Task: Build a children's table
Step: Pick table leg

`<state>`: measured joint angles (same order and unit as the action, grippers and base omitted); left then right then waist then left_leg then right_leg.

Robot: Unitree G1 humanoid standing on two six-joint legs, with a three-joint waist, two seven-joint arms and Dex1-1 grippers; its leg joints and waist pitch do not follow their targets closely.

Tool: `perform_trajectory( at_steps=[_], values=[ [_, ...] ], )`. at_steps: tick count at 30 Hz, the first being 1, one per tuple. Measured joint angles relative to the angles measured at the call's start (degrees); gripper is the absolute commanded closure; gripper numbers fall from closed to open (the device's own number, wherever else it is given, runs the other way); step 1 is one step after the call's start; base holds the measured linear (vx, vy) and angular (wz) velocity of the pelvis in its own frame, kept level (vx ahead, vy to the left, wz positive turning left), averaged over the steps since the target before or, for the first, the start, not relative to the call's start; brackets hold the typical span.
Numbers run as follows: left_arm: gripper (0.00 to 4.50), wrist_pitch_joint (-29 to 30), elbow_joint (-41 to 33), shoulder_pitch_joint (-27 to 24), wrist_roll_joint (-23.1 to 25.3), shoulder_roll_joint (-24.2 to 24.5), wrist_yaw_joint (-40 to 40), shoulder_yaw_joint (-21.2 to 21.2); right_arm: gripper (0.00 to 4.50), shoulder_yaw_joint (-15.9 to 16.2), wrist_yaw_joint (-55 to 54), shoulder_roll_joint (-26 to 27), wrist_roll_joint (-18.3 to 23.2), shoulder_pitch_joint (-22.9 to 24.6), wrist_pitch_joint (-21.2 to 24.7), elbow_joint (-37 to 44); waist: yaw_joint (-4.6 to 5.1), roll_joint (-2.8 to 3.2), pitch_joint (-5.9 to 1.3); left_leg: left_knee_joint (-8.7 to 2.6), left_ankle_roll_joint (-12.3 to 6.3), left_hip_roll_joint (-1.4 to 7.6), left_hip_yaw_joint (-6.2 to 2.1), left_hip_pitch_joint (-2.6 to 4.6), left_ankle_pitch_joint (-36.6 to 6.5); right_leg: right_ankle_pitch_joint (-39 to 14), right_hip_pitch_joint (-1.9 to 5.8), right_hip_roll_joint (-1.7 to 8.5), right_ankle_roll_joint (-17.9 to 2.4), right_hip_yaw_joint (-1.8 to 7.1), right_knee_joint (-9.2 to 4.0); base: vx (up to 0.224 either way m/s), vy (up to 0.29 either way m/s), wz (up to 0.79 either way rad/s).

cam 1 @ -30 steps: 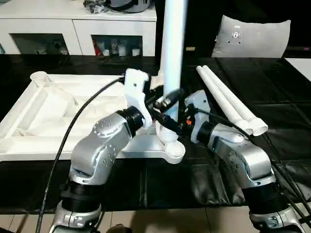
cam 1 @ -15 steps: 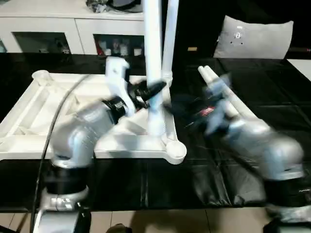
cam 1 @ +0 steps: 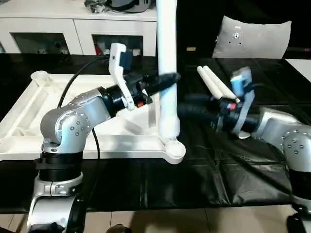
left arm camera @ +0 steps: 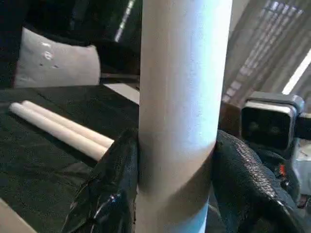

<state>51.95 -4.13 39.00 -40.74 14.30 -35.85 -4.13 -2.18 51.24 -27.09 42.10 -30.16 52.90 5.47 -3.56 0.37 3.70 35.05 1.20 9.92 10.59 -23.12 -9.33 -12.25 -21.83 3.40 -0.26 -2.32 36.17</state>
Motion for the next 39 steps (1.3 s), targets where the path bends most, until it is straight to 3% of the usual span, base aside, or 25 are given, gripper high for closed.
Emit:
perform_trajectory(
  at_steps=[6,12,13,35,39],
  values=[
    [2.62,-1.16,-0.16,0.77,2.22,1.93,-3.02,4.59,0.28,2.59,-0.14,1.25,-2.63,-1.33,-1.92,-2.43,-0.15,0.00,0.00,0.00,0.00,0.00,0.00,0.00,0.00,0.01,0.01,0.00,-0.02,0.00,0.00,0.000,0.000,0.00],
    [2.62,-1.74,-0.73,1.69,2.72,1.96,-3.93,5.54,0.28,4.80,-0.15,1.50,-4.55,-1.34,-3.46,-4.01,-0.08,-0.01,0.00,-0.01,0.00,0.00,0.01,-0.01,0.00,0.01,0.00,0.00,-0.01,0.01,-0.01,0.000,0.000,0.00],
    [2.62,-2.00,-0.73,1.85,2.83,1.97,-3.96,5.81,0.57,4.96,-0.11,1.56,-4.63,-1.34,-3.65,-4.03,-0.09,-0.01,0.00,-0.02,0.00,0.00,0.01,0.00,0.00,0.01,0.00,0.00,-0.02,0.00,0.00,0.000,0.000,0.00],
    [2.62,-4.34,-0.86,2.36,4.10,2.00,-6.10,8.82,2.30,7.13,1.95,2.90,-5.75,-1.44,-4.93,-5.76,-0.08,-0.01,0.00,-0.01,0.00,0.00,0.01,0.00,0.00,0.01,0.01,0.00,-0.02,0.01,0.00,0.000,0.000,0.00],
    [2.63,-4.42,-0.86,2.47,4.35,2.00,-6.23,9.13,2.45,7.19,2.46,2.91,-5.77,-1.44,-4.94,-5.75,-0.06,-0.01,0.00,0.00,0.00,0.00,0.01,0.00,0.00,0.01,0.00,0.00,-0.02,0.01,0.00,0.000,0.000,0.00]
  ],
)
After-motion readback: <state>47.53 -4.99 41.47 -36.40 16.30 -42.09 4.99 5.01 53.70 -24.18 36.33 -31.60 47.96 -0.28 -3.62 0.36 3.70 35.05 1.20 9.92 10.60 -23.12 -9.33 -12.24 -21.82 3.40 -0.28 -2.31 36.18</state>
